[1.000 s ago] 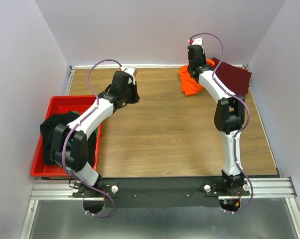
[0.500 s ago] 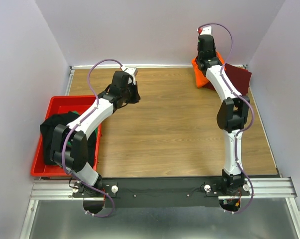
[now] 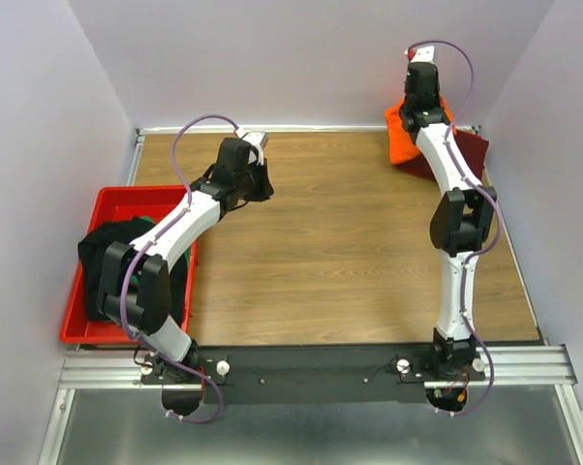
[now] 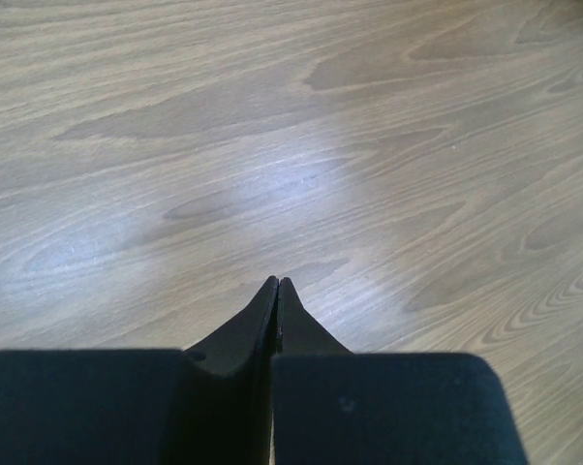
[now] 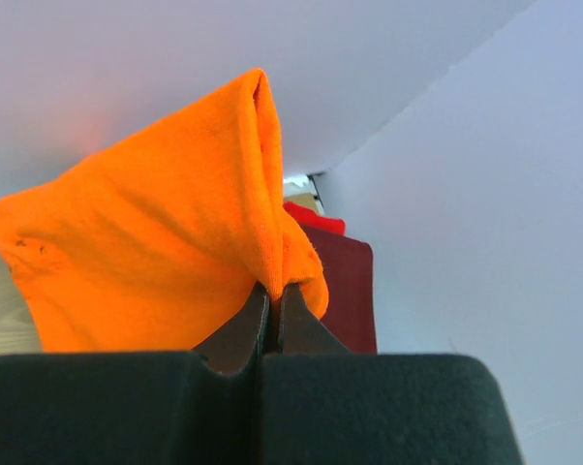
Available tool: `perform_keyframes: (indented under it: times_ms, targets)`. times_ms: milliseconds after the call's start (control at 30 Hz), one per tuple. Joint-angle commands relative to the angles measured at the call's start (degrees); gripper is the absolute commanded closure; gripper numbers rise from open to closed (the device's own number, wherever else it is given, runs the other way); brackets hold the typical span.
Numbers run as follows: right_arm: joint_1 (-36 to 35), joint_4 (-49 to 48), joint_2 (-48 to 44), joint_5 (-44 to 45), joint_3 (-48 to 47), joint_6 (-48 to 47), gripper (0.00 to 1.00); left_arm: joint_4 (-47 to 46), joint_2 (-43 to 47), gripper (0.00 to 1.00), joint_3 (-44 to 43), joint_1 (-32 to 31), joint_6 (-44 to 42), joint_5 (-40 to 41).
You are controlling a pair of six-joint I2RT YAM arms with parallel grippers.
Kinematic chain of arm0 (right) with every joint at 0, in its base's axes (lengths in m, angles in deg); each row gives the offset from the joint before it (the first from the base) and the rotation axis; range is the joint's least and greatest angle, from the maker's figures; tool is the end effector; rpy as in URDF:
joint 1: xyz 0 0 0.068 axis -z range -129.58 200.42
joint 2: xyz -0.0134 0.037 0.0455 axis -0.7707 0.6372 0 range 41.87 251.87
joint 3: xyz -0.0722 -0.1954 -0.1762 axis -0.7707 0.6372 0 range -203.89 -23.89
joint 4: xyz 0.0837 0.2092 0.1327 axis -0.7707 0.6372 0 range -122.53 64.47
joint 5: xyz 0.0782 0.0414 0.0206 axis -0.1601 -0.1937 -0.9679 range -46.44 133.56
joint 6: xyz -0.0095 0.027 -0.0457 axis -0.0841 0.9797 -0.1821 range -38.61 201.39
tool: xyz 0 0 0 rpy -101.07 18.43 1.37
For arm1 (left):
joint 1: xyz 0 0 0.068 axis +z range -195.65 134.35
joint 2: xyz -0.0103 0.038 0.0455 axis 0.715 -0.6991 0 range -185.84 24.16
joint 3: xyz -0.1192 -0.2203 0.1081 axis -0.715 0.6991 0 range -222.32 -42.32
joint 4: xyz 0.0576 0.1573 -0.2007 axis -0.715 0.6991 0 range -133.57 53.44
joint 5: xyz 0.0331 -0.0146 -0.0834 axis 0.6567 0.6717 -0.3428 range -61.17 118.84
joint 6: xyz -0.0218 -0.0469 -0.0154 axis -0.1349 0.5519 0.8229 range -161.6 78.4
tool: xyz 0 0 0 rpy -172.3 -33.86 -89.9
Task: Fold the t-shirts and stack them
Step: Neatly place the folded tshirt to the corner, then reset both grippers
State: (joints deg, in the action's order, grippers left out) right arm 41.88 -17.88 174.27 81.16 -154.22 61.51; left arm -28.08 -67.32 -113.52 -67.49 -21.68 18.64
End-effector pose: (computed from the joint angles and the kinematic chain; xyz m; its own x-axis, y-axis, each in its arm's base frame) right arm 0.5401 0.0591 0.3301 -0.4241 -0.3361 -0.8409 0.3361 0.8039 -0.4908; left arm 0.3373 -0.1420 0.2850 -0.6803 -0.0885 -0.7276 0.2849 0.8827 -0.3737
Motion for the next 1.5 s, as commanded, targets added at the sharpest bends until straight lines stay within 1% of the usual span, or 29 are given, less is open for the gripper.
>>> perform_keyframes:
  times_ms: [0,133,167,200,233,267,300,333,367,400,433,500,567,600,733,767,867,967,1000,1067,1100,1200,1233,1267,1300,1333,1433,1467]
  targets:
    - [3.6,-0.94,-2.14,-2.53,2.43,1.94,1.0,-1.07,-0.45,0.93,0.62,0.22,-0.76,-2.02]
    - [7.65,-0.94,-1.79,-5.25,6.21,5.37,1.0,-1.16,-0.89,0.93,0.8,0.22,-0.67,-2.55]
    - [8.27,-0.94,-1.44,-5.87,7.35,6.94,0.97,-1.33,-0.89,0.93,0.8,0.22,-0.59,-2.81]
    - [10.01,-0.94,-1.09,-6.14,7.88,7.65,0.92,-1.42,-0.89,0.93,0.89,0.22,-0.59,-3.16]
    - [10.73,-0.94,-0.57,-6.23,8.59,8.97,0.84,-1.51,-0.98,0.92,0.97,0.22,-0.59,-3.42]
    - [11.34,-0.94,-0.56,-6.05,8.59,9.59,0.84,-1.51,-0.89,0.92,0.97,0.22,-0.67,-3.43]
    - [12.39,-0.86,-0.21,-5.27,9.03,10.2,0.63,-1.69,-0.98,0.91,1.15,0.22,-0.59,-3.6]
    - [12.75,-0.77,-0.3,-4.91,9.38,11.17,0.54,-1.69,-0.98,0.9,1.06,0.22,-0.67,-3.78]
    - [13.01,-0.42,-1.95,-3.95,10.43,12.92,0.09,-1.77,-0.98,0.9,0.98,0.22,-0.67,-3.87]
    - [13.02,-0.42,-1.97,-3.94,10.44,12.94,0.08,-1.77,-0.98,0.9,0.97,0.22,-0.67,-3.87]
    - [13.02,0.28,-3.19,-3.94,10.44,14.5,0.01,-1.77,-1.07,0.89,0.89,0.22,-0.76,-3.95]
    - [13.02,2.47,-4.51,-4.99,10.18,16.44,0.0,-1.86,-0.8,0.87,0.89,0.31,-0.59,-4.22]
    - [13.11,3.88,-7.23,-9.9,10.7,20.22,0.0,-2.12,-0.54,0.85,0.98,0.31,-0.59,-4.22]
    - [12.93,4.41,-8.29,-13.83,11.4,22.67,0.0,-2.21,-0.19,0.84,0.97,0.31,-0.5,-4.04]
    - [12.49,4.33,-14.17,-21.94,17.72,30.58,0.0,-2.48,0.34,0.83,0.97,0.49,-0.5,-3.52]
    - [12.32,4.33,-16.19,-23.27,20.43,31.65,0.0,-2.48,0.51,0.83,0.89,0.58,-0.5,-3.51]
    - [10.74,4.07,-18.92,-26.61,24.75,35.16,0.0,-2.48,0.95,0.83,0.89,0.66,-0.41,-3.08]
    - [7.41,1.26,-23.58,-28.9,33.53,39.2,0.0,-2.65,1.48,0.83,0.71,0.84,-0.58,-2.81]
    - [4.96,-1.53,-26.98,-28.47,39.99,40.26,0.0,-2.57,2.0,0.83,0.62,0.93,-0.59,-2.46]
    - [2.05,-4.71,-30.34,-29.17,46.27,41.85,0.0,-2.65,2.8,0.83,0.62,1.02,-0.76,-1.5]
    - [-1.19,-5.85,-32.1,-28.99,49.52,42.55,0.0,-2.65,3.24,0.83,0.8,1.02,-0.94,-0.88]
    - [-6.56,-9.19,-39.12,-29.86,61.46,45.97,0.0,-2.65,5.6,0.82,1.32,1.02,-1.29,1.84]
    - [-7.54,-10.08,-39.15,-30.74,61.5,45.98,0.0,-2.74,6.05,0.82,1.41,1.02,-1.38,2.28]
    - [-8.24,-10.95,-42.54,-31.45,66.46,47.81,0.0,-3.18,6.49,0.82,1.67,1.1,-1.29,2.72]
    - [-9.56,-11.83,-44.14,-32.06,68.43,48.52,0.0,-3.44,6.93,0.82,2.11,1.02,-1.29,3.07]
    - [-10.18,-13.32,-47.55,-33.2,72.36,49.66,0.0,-3.88,7.54,0.82,2.29,1.02,-1.2,3.6]
    - [-10.63,-13.95,-51.7,-34.61,76.26,50.46,0.0,-4.06,7.98,0.82,2.56,1.02,-1.2,3.87]
    - [-10.63,-13.95,-54.41,-34.18,78.44,50.12,0.0,-4.41,8.07,0.82,2.64,1.02,-1.11,3.96]
